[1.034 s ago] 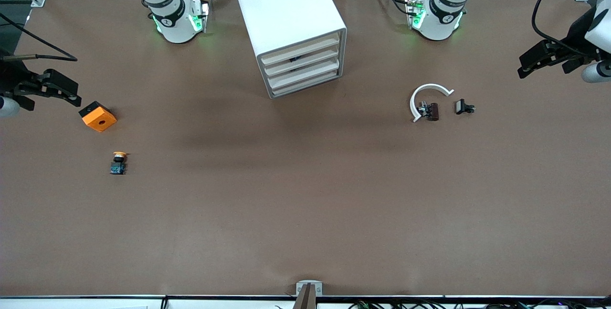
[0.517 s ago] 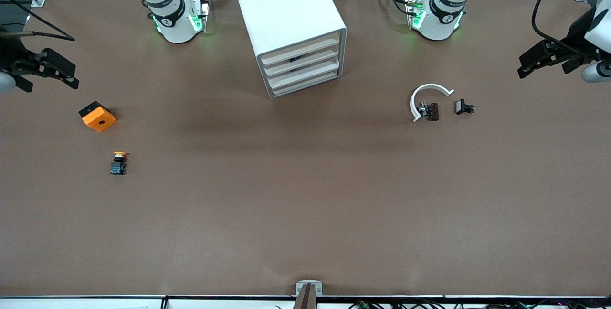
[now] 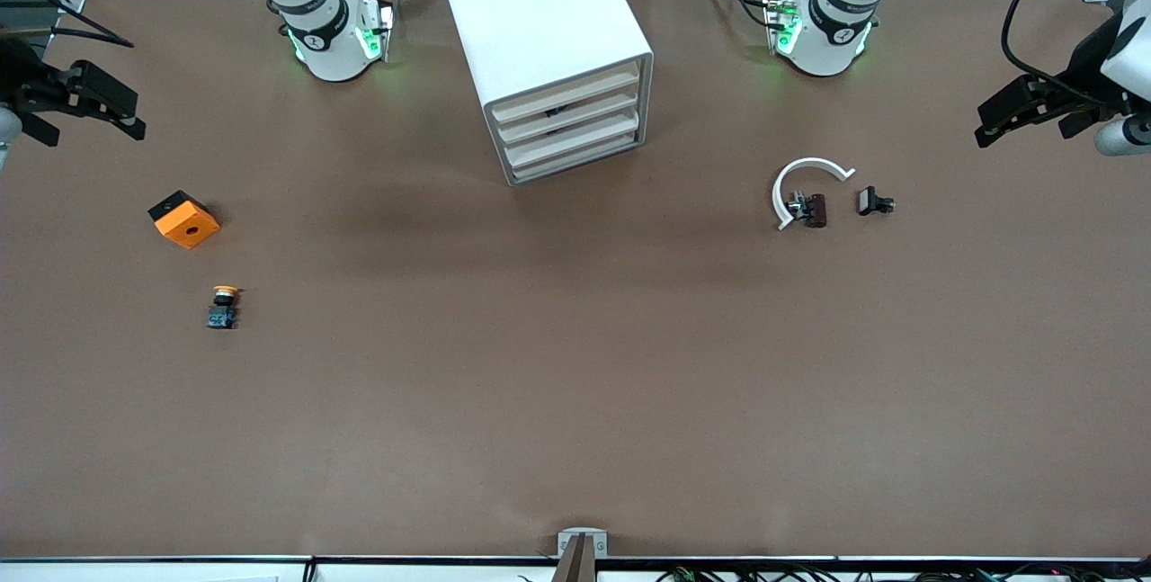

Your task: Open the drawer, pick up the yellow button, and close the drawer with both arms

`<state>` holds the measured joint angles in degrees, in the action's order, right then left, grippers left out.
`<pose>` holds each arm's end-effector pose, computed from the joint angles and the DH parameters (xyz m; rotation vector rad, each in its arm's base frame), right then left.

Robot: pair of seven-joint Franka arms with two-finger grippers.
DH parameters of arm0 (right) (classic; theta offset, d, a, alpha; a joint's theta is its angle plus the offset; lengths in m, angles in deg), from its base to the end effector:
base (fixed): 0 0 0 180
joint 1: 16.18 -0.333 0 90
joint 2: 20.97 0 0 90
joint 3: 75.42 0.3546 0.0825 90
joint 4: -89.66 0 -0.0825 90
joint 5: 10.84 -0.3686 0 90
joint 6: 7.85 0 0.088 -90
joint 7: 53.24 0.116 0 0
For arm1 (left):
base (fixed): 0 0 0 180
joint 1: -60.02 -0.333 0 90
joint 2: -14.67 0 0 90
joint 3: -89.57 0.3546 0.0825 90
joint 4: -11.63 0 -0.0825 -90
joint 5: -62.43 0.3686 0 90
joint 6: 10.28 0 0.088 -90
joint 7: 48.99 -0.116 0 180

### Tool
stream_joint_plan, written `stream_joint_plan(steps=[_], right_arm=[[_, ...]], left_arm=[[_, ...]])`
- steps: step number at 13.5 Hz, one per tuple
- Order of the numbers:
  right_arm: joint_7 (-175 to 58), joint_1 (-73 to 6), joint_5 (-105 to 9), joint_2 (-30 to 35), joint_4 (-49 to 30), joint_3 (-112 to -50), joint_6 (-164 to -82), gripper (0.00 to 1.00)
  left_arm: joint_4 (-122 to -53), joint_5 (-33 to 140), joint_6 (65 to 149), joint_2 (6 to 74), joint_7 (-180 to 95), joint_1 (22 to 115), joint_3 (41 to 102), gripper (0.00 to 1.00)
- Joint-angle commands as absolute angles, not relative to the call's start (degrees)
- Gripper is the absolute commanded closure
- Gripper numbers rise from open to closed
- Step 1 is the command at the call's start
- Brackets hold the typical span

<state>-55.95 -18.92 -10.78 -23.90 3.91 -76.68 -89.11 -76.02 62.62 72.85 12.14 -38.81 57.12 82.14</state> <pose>0.5043 0.0125 0.7009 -3.1388 -0.1147 0.0428 0.5093 -0.0419 0.6853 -3.1239 -0.1550 0.0526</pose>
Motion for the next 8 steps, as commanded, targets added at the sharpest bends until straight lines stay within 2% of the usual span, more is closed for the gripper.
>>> stream_joint_plan(steps=[1,2,8], right_arm=[[-55.88,-19.96,-11.63,-24.31,4.31,-77.18,-87.92,0.00],[-55.88,-22.23,-11.63,-24.05,4.31,-77.88,-88.09,0.00],[-55.97,-21.55,-12.42,-23.70,5.37,-78.06,-88.09,0.00]], left_arm=[[-76.53,62.96,72.43,11.33,-40.47,57.12,82.27,0.00],[-76.61,62.96,72.43,11.33,-40.47,57.04,82.27,0.00],[-76.26,62.43,72.43,12.03,-40.47,57.03,82.36,0.00]])
